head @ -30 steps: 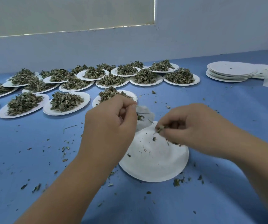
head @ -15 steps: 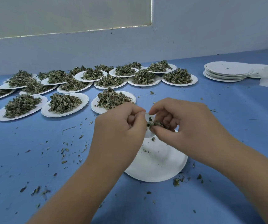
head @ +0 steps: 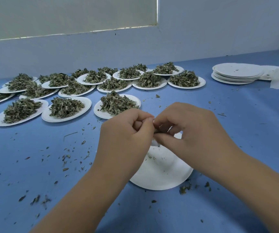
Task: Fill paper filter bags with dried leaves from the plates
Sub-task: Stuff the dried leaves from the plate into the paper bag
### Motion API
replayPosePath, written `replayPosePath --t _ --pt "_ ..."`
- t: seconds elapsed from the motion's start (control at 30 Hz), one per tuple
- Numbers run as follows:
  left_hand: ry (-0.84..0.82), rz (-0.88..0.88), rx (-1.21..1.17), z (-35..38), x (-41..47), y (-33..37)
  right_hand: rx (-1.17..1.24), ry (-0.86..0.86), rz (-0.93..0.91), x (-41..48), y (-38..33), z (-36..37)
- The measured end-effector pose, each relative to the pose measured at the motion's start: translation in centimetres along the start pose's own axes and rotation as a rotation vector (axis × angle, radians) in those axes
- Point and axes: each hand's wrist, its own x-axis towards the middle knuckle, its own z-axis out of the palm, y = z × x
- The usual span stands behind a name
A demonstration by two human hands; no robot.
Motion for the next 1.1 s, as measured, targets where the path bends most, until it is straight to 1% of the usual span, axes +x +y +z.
replayPosePath --t 0.07,0.13,0.27,0.37,0.43,0.57,0.67,0.73,0.77,0.83,0.9,0.97,1.03,1.1 --pt "0.004 -0.007 -0.015 -0.1 0.0 0.0 0.098 0.060 -0.002 -0.1 0.1 -0.2" --pt "-0.005 -0.016 -0.019 -0.1 0.0 0.1 0.100 0.098 -0.039 -0.1 0.1 -0.2" --pt "-0.011 -0.032 -0.028 -0.1 -0.1 0.2 0.003 0.081 -0.075 -0.1 0.1 0.1" --pt "0.003 -0.031 -0.059 -0.4 0.0 0.3 0.117 0.077 -0.048 -0.2 0.2 0.0" --pt "0.019 -0.031 -0.078 -0.6 0.1 0.3 0.235 0.095 0.002 -0.1 0.3 -0.3" --pt "0.036 -0.047 -0.112 -1.0 0.4 0.2 0.480 0.126 0.173 0.3 0.6 -1.0" --pt "0.050 -0.062 -0.127 -1.3 0.6 0.1 0.516 0.170 0.235 0.7 1.1 -1.5" --pt "0.064 -0.070 -0.125 -1.5 0.7 0.1 0.422 0.163 0.256 0.9 1.8 -1.7" --pt "0.068 -0.074 -0.125 -1.6 0.7 0.1 0.330 0.115 0.266 1.0 2.2 -1.7" --pt "0.073 -0.079 -0.130 -1.6 0.8 0.1 0.092 -0.076 0.258 1.0 2.9 -1.3" --pt "0.071 -0.082 -0.132 -1.6 0.8 0.2 -0.116 -0.278 0.195 0.9 3.3 -0.4" --pt "0.066 -0.077 -0.129 -1.5 0.7 0.2 -0.207 -0.404 0.133 0.8 3.6 0.7" --pt "0.066 -0.066 -0.123 -1.5 0.7 0.2 -0.252 -0.444 0.131 0.8 3.5 1.5" --pt "0.068 -0.057 -0.123 -1.4 0.7 0.1 -0.290 -0.450 0.137 0.8 3.4 1.9"
